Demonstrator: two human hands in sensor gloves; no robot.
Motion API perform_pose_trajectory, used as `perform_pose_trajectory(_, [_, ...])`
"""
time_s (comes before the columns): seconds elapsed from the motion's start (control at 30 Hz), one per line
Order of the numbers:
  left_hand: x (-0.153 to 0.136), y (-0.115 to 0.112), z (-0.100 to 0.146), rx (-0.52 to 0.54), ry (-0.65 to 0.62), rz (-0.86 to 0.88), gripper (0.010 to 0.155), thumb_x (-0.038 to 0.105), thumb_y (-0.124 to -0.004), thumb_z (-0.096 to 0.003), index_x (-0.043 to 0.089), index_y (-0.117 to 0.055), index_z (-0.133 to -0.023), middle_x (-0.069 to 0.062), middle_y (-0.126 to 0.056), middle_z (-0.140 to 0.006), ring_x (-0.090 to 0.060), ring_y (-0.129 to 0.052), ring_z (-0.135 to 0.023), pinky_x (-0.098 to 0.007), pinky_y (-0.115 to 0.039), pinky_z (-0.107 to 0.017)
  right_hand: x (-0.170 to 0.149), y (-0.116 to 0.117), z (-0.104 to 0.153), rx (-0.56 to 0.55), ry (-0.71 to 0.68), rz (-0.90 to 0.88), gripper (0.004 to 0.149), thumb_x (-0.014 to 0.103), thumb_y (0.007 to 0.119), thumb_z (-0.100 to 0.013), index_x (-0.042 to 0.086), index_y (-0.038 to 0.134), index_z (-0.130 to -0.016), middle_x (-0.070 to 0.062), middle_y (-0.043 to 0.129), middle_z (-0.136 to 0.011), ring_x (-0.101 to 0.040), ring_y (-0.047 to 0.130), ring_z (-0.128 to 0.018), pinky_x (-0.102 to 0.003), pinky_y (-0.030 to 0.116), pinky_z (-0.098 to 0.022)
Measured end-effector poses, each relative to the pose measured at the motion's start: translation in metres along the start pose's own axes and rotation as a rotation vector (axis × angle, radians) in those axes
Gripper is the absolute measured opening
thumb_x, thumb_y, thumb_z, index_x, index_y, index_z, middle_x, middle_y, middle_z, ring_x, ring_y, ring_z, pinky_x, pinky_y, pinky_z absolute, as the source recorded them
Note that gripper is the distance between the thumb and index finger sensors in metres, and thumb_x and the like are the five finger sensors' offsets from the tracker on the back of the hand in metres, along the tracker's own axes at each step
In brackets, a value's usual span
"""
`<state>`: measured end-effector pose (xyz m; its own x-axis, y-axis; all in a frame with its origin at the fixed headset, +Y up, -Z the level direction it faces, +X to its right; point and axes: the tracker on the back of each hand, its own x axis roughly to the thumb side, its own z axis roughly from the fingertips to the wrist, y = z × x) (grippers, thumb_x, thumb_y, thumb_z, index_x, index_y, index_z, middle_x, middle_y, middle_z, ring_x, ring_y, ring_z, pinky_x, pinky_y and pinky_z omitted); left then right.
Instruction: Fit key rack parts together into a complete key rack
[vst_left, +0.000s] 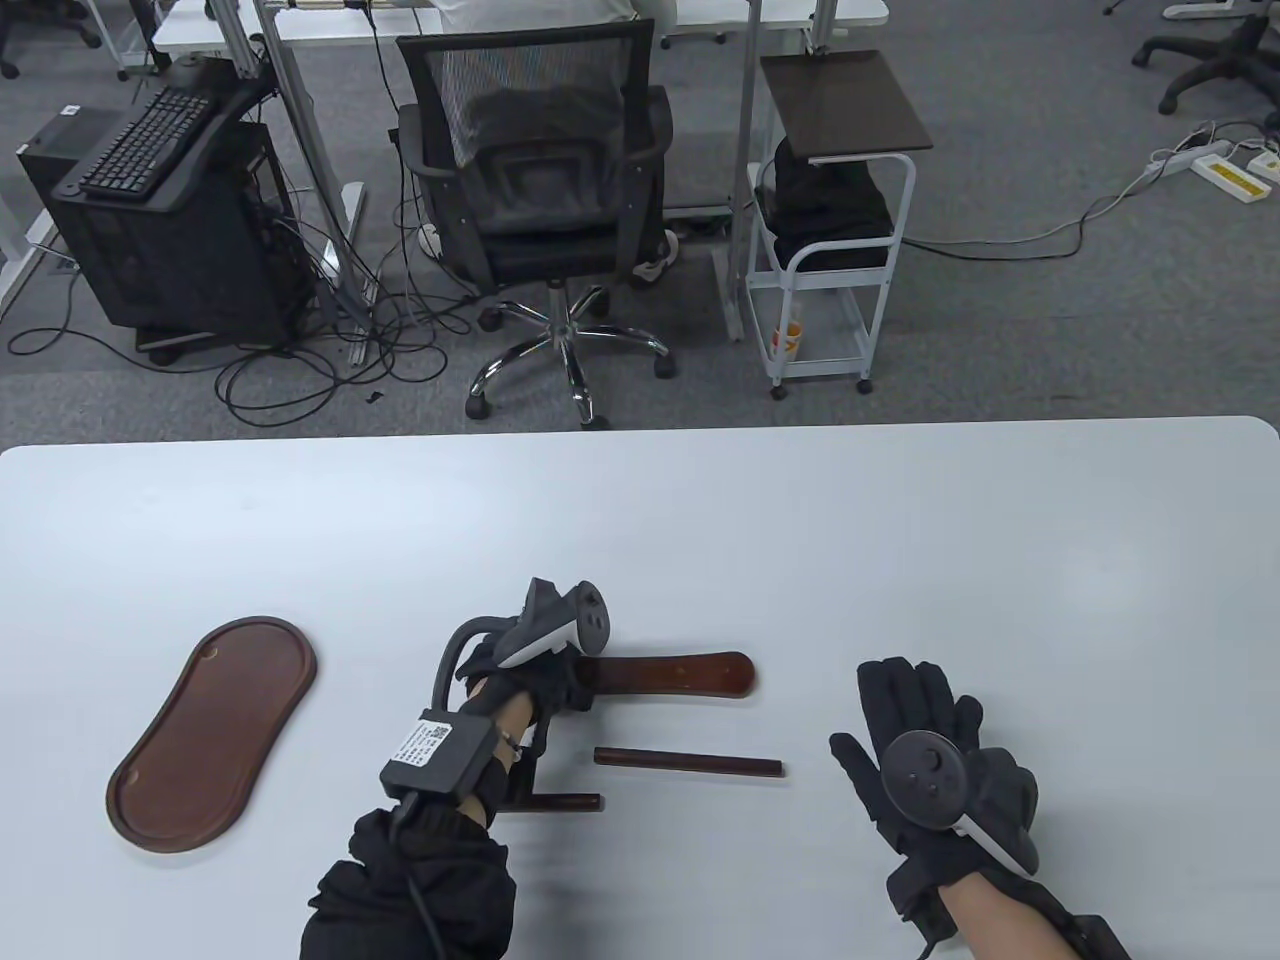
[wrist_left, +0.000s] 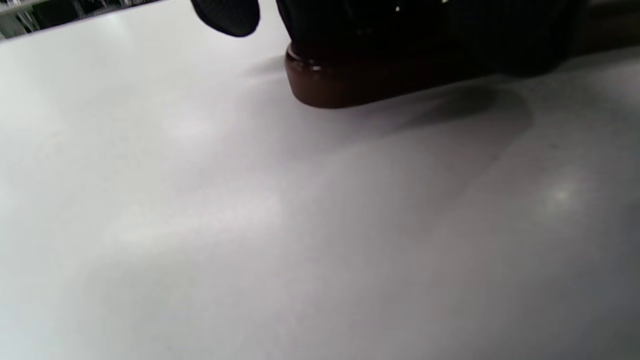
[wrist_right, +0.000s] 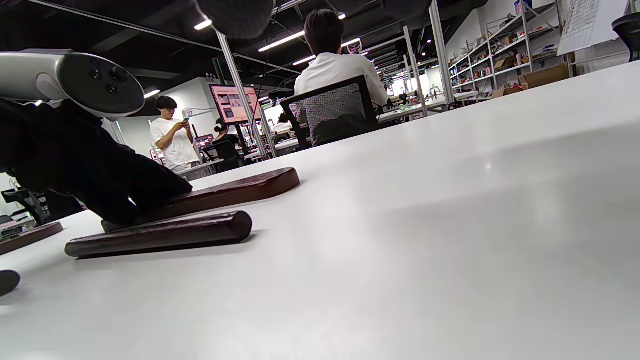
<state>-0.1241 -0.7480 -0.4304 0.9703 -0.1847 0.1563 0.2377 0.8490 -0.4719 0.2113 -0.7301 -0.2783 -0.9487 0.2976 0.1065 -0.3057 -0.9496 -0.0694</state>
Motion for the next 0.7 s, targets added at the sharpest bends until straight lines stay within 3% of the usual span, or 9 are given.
perform_pose_trajectory(0.27, [0.008, 0.001, -0.002, 0.019, -0.005, -0.109, 0.069, 0.053, -0.08, -0.0436, 0.046, -0.048, -0.105, 0.014, -0.053, -0.116, -0.018, -0.06, -0.112, -0.054, -0.054, -0.086, 0.0, 0.0, 0.001, 0.006, 0.001, 0.003, 0.07, 0.047, 0.06, -0.059, 0.01, 0.038, -0.114, -0.022, 0.038, -0.121, -0.049, 0.029, -0.105, -0.07, 0.023, -0.069])
perform_pose_trajectory(0.4, [0.01, -0.001, -0.001, -0.008, -0.028, -0.155, 0.069, 0.054, -0.076, -0.0461, 0.048, -0.043, -0.107, 0.015, -0.049, -0.118, -0.018, -0.054, -0.115, -0.057, -0.051, -0.087, 0.0, 0.0, 0.0, 0.005, -0.003, 0.002, 0.07, 0.047, 0.06, -0.059, 0.01, 0.039, -0.114, -0.022, 0.038, -0.121, -0.049, 0.029, -0.105, -0.071, 0.024, -0.068])
perform_pose_trajectory(0.5, [0.012, -0.004, 0.0, -0.056, -0.061, -0.166, 0.07, 0.052, -0.069, -0.0506, 0.042, -0.034, -0.11, 0.008, -0.037, -0.122, -0.023, -0.042, -0.12, -0.062, -0.046, -0.088, 0.0, 0.0, 0.0, 0.008, -0.006, 0.0, 0.07, 0.047, 0.06, -0.059, 0.011, 0.039, -0.114, -0.022, 0.038, -0.121, -0.049, 0.029, -0.105, -0.071, 0.025, -0.068])
perform_pose_trajectory(0.63, [0.015, -0.006, 0.001, -0.034, -0.078, -0.225, 0.071, 0.05, -0.066, -0.0516, 0.036, -0.031, -0.112, 0.005, -0.035, -0.124, -0.024, -0.042, -0.12, -0.061, -0.046, -0.089, 0.0, 0.001, 0.0, 0.006, -0.009, -0.006, 0.07, 0.047, 0.06, -0.059, 0.011, 0.039, -0.114, -0.022, 0.038, -0.121, -0.049, 0.03, -0.105, -0.072, 0.025, -0.068])
perform_pose_trajectory(0.7, [0.015, -0.005, 0.002, -0.009, -0.091, -0.22, 0.071, 0.047, -0.065, -0.052, 0.033, -0.029, -0.112, 0.002, -0.036, -0.124, -0.025, -0.047, -0.119, -0.057, -0.054, -0.089, 0.0, 0.001, 0.0, 0.008, -0.009, -0.006, 0.07, 0.047, 0.06, -0.059, 0.011, 0.039, -0.114, -0.022, 0.039, -0.121, -0.049, 0.03, -0.105, -0.072, 0.026, -0.068])
